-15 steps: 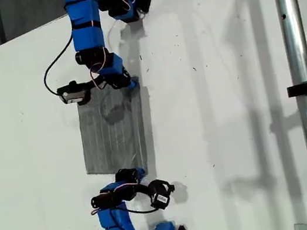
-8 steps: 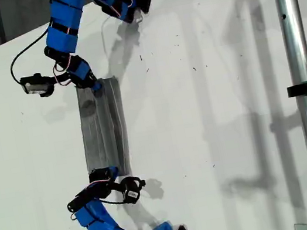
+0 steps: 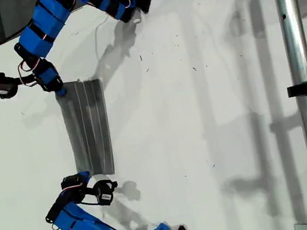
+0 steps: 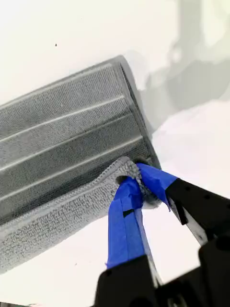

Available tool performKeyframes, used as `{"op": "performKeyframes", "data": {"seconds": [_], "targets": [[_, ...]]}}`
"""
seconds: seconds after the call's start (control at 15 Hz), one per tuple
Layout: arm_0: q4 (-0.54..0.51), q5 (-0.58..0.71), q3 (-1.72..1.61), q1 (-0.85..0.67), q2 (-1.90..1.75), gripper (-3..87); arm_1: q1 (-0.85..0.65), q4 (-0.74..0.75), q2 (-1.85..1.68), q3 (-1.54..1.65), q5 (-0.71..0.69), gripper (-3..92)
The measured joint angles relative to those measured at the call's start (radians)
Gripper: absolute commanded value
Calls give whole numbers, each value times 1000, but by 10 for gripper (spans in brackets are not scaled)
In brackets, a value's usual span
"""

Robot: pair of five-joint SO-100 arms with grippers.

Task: Grasp corners of a towel and fold twice.

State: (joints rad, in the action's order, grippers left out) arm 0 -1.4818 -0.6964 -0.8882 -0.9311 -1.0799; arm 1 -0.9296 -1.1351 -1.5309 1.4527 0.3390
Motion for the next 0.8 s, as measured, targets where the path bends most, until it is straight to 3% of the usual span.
{"op": "performKeyframes", "data": {"seconds": [0.53, 0.67, 0.73, 0.8], "targets": [[-38, -176, -18, 66, 201, -1, 118, 9, 176, 229, 172, -3], [-37, -184, -18, 66, 244, 121, 106, 35, 282, 218, 175, 2], [-43, -186, -18, 66, 249, 162, 97, 34, 302, 199, 175, 74], [-60, -196, -18, 64, 250, 197, 94, 23, 307, 187, 179, 204]]}}
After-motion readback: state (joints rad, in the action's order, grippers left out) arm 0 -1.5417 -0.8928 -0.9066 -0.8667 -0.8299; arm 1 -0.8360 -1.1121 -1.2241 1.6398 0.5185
